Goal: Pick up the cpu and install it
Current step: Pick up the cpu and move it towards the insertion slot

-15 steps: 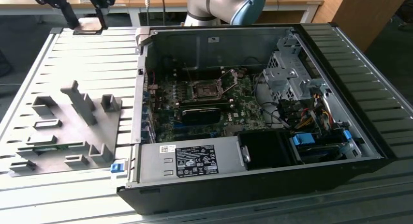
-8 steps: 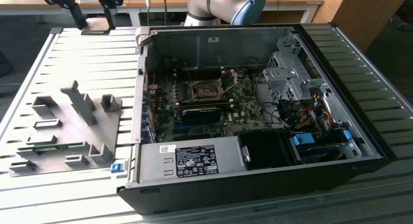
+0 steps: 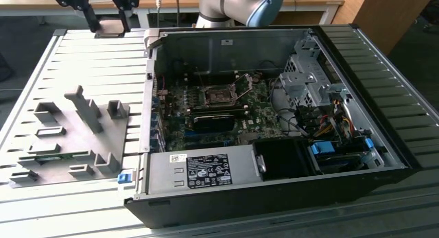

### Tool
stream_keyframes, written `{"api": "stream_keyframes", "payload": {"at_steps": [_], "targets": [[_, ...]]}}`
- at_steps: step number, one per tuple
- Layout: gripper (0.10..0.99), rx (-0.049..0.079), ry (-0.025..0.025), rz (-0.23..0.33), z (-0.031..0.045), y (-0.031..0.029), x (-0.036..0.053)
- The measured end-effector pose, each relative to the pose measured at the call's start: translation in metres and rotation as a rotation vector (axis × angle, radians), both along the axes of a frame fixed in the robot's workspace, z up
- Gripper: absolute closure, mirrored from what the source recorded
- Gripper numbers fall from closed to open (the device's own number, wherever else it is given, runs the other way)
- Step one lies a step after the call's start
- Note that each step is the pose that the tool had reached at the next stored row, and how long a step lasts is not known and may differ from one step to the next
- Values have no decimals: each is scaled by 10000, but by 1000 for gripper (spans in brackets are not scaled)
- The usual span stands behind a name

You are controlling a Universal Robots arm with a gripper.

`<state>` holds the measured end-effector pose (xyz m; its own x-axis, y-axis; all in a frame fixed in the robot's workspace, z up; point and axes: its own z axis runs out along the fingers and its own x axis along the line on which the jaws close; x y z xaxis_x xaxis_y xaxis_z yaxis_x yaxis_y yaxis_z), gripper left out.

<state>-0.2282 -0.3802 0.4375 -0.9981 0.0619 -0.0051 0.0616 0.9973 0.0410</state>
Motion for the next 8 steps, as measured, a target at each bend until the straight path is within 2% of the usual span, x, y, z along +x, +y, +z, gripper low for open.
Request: {"api": "stream_keyframes", "payload": {"at_steps": [3,4,8], "targets": [[541,-5,1,0,-8,3,79],[541,-5,0,0,-23,10,200],[541,-6,0,0,-32,13,258]]}}
